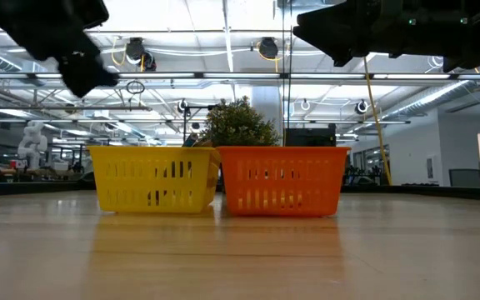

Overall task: Sort pens & pencils
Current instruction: Put the yellow pen into the orange bin

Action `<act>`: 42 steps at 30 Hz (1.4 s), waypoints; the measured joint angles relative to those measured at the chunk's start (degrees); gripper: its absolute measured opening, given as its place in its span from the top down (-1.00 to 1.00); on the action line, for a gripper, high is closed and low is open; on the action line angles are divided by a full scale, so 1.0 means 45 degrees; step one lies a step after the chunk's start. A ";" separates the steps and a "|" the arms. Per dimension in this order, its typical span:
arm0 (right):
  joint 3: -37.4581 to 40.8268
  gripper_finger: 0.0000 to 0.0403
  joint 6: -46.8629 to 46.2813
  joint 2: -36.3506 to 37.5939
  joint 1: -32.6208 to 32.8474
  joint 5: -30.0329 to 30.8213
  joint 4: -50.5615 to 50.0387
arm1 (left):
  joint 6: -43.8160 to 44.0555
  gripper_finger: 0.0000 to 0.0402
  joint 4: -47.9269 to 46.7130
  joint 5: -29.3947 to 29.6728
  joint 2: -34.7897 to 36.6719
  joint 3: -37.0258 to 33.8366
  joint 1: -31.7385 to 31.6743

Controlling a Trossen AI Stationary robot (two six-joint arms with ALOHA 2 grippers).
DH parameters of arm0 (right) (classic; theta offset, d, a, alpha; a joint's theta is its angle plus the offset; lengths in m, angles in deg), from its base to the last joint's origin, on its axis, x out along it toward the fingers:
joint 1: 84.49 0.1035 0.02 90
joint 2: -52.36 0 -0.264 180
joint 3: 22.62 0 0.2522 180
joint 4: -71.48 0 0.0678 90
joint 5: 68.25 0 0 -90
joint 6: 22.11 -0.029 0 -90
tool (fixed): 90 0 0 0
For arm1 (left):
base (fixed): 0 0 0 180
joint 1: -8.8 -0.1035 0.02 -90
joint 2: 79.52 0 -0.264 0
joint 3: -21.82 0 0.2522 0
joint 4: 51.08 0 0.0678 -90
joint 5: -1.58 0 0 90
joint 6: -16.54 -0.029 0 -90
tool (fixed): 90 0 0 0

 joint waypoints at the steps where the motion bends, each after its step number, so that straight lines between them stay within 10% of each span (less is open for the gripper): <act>1: 0.0000 0.23 0.0004 0.0000 0.0000 -0.0001 0.0000 | 0.0533 -0.19 -0.0714 0.0012 -0.0376 0.0323 0.0347; 22: 0.0000 0.23 -0.0010 0.0000 0.0000 -0.0001 -0.0005 | 0.7728 -0.19 -0.3576 0.0712 -0.7318 0.2400 0.6861; 42: 0.0000 0.23 -0.0015 0.0000 -0.0005 -0.0001 -0.0214 | 0.8719 -0.19 -0.4054 0.2284 -0.9853 0.4044 0.7825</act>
